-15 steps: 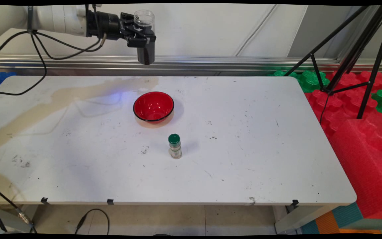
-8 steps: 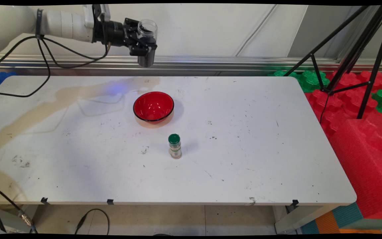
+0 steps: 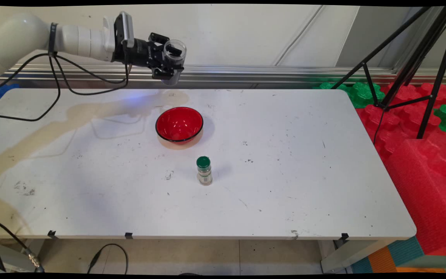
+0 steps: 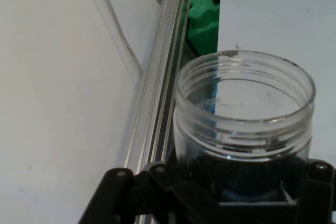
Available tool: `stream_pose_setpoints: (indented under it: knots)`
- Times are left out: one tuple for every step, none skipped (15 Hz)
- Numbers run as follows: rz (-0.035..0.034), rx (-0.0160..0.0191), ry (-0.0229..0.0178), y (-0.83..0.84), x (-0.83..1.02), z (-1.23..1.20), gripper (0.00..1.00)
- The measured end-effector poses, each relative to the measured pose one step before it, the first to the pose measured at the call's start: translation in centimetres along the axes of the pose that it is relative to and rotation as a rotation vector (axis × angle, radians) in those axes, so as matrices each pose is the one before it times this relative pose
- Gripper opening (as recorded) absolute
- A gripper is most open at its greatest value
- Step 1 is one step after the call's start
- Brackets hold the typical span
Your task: Pour the black seasoning powder in the red bowl
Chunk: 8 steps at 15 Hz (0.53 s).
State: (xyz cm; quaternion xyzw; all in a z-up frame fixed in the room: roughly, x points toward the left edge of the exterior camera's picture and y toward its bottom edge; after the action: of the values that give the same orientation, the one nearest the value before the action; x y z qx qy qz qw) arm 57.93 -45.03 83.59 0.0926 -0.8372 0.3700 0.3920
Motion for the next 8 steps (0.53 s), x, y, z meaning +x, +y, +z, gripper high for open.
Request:
stream_pose_setpoints:
  knots:
    - [0.02833,0.00366,0.00112,0.204,-0.201,0.08,0.0]
    - [0.02445,0.00357,0.00104,0.165,-0.177,0.06,0.0]
    - [0.03008,0.0017,0.0007,0.217,-0.184,0.054,0.0]
    - [0.02966,0.00005,-0.00019,0.216,-0.18,0.071,0.0]
    - [0.02495,-0.00028,-0.00061,0.169,-0.141,0.067,0.0]
    - [0.0289,-0.00048,-0.00139,0.182,-0.132,0.098,0.0]
    - [0.02975,-0.00028,-0.00388,0.174,-0.149,0.108,0.0]
    - [0.02908,0.00018,-0.00562,0.169,-0.166,0.101,0.0]
